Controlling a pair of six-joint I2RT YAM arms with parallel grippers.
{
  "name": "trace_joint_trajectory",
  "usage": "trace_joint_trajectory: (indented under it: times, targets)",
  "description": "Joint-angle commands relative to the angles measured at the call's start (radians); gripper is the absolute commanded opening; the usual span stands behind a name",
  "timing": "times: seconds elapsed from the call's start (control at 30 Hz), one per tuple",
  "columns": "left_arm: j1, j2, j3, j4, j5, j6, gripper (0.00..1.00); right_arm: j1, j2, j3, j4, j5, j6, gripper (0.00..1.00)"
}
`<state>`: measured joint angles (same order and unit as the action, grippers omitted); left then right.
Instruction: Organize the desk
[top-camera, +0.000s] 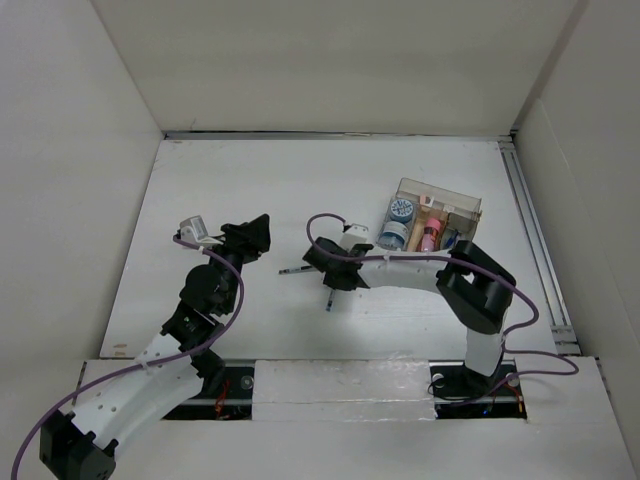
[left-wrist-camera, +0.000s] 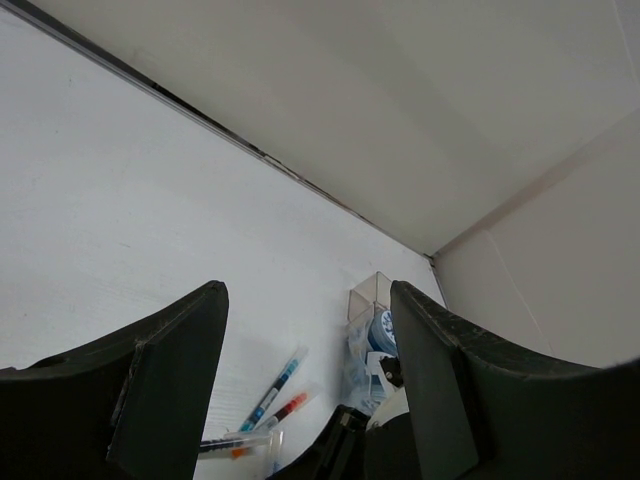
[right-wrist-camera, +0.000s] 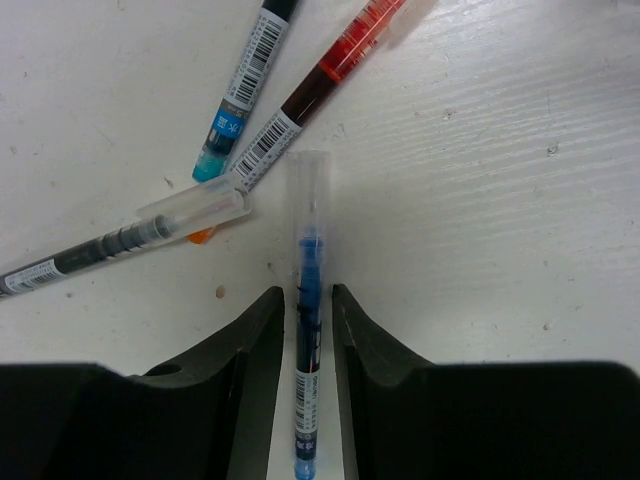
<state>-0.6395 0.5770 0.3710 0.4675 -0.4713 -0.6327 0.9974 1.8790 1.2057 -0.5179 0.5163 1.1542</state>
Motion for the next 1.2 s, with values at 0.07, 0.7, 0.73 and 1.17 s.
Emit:
trace_joint_trajectory:
  times: [0.07, 0.7, 0.73, 1.17]
  targets:
    - [-0.002, -0.002, 0.019, 0.037, 0.002, 0.01, 0.62, 0.007, 0.046, -0.046, -0.056, -0.038, -0.03, 0.21]
    - [-0.002, -0.008, 0.011, 0.046, 0.017, 0.005, 0.62, -0.334, -0.437, -0.213, -0.039, 0.134, -0.037, 0.01]
    - [-0.002, -0.014, 0.009, 0.048, 0.016, 0.005, 0.62, -0.408, -0.448, -0.216, -0.022, 0.126, -0.053, 0.01]
    - [-0.002, -0.046, -0.012, 0.065, 0.019, -0.005, 0.62, -0.646, -0.512, -0.139, -0.015, 0.292, -0.148, 0.0]
